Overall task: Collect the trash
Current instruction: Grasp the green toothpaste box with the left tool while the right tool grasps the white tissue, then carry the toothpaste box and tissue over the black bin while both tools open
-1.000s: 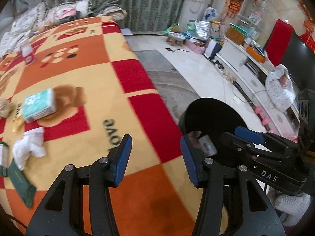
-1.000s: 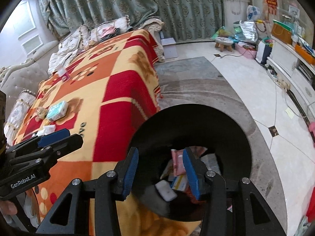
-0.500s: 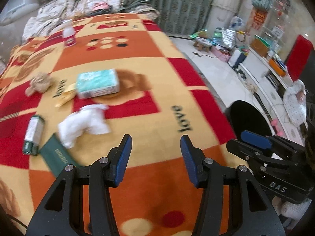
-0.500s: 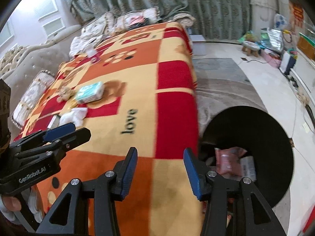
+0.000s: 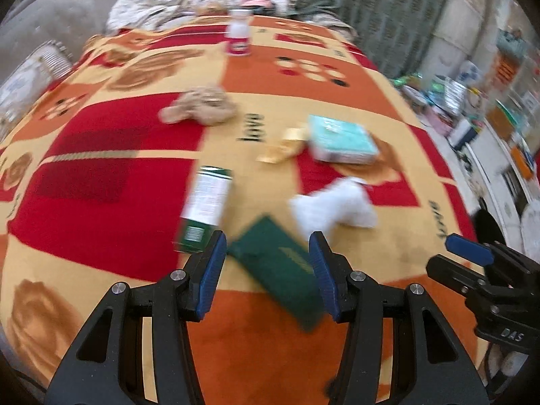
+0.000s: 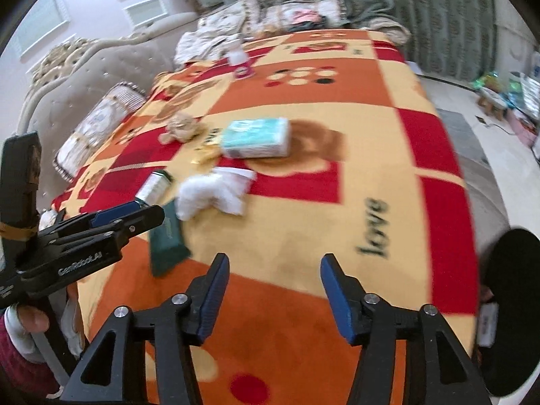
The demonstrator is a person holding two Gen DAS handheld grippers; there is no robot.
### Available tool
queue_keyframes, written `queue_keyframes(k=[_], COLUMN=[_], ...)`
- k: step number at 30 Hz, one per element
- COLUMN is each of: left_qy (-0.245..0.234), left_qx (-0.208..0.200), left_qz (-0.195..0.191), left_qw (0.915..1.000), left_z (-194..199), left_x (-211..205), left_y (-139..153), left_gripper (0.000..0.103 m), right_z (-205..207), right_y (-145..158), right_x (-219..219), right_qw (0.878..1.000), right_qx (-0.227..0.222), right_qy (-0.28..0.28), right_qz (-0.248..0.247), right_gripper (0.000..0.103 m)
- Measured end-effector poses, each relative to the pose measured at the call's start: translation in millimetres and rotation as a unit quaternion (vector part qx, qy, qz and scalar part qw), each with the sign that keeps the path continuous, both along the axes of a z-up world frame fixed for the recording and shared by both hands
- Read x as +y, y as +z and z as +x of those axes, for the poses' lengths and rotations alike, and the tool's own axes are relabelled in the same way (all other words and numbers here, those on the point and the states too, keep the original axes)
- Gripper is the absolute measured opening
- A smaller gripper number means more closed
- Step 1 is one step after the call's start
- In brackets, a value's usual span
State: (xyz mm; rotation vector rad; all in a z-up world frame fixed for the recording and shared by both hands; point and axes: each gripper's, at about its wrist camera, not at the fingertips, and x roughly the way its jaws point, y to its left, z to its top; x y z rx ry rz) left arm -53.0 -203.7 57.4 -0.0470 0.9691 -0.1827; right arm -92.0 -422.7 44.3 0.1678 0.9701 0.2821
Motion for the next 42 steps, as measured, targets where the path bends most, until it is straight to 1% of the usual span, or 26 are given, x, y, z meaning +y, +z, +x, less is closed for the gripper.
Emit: queue_keyframes(k=[2, 6, 8, 13, 16, 17, 18, 19, 20, 23, 28, 32, 36, 42], left_qy=[0.014, 0.023, 0.023, 0.02, 0.019, 0.017, 0.016, 0.015, 0.01, 0.002, -0.007, -0.018, -0.031, -0.049], left_qx=[0.002, 0.01, 0.016, 0.031, 0.032, 0.028, 0.027, 0.027, 0.031, 0.024, 0.012, -0.001, -0.009, -0.014], left_qz=[0.002, 0.009, 0.011, 0.015, 0.007, 0.002, -0.003, -0.008, -0.011, -0.015, -0.023, -0.026, -0.025, -0.018], left_qw=[0.9999, 0.9996, 0.9995, 0.9992, 0.9993, 0.9994, 0.9995, 0.9995, 0.9994, 0.9996, 0.9996, 0.9995, 0.9992, 0.9985], left_z=[7.4, 21.3, 28.4, 46.2, 51.9, 52.8, 52.8, 52.6, 52.6, 46.5, 31.3, 17.3, 4.2, -11.8], left_x=[15.4, 32.1, 35.5, 35.3, 35.6, 36.0, 36.2, 36.2, 35.4, 31.2, 22.4, 8.7, -7.8, -30.6], left_y=[-3.2, -11.7, -16.4, -30.0, -33.4, -33.2, -32.6, -31.9, -31.4, -25.4, -9.9, 4.3, 12.3, 16.2], left_gripper=[0.049, 0.049, 0.05, 0.049, 0.049, 0.049, 0.042, 0.022, 0.022, 0.022, 0.022, 0.022, 0.022, 0.022], right_z=[10.0, 37.2, 53.8, 82.5, 91.4, 90.7, 89.3, 89.0, 88.1, 82.0, 64.6, 48.9, 33.6, 10.7], right_y=[-0.4, -4.2, -9.4, -24.2, -32.7, -32.8, -32.2, -32.2, -31.7, -26.5, -11.4, -5.2, -2.0, 5.1], right_x=[14.1, 39.6, 51.6, 68.6, 75.1, 76.2, 76.9, 77.1, 76.4, 75.3, 64.3, 55.1, 41.7, 25.0], right_qw=[1.0, 1.0, 0.999, 0.999, 0.999, 0.999, 0.999, 0.999, 0.999, 0.999, 0.999, 0.999, 0.999, 1.0], right_qx=[0.0, 0.004, 0.012, 0.028, 0.032, 0.022, 0.015, 0.016, 0.018, 0.011, -0.005, -0.008, -0.008, -0.014], right_qy=[0.012, 0.029, 0.032, 0.03, 0.036, 0.034, 0.034, 0.04, 0.041, 0.046, 0.043, 0.04, 0.031, 0.02], right_qz=[0.003, 0.008, 0.011, 0.019, 0.022, 0.015, 0.013, 0.018, 0.023, 0.011, 0.02, 0.019, 0.02, 0.016], right_gripper=[0.06, 0.064, 0.069, 0.069, 0.069, 0.062, 0.055, 0.049, 0.046, 0.043, 0.043, 0.043, 0.043, 0.043])
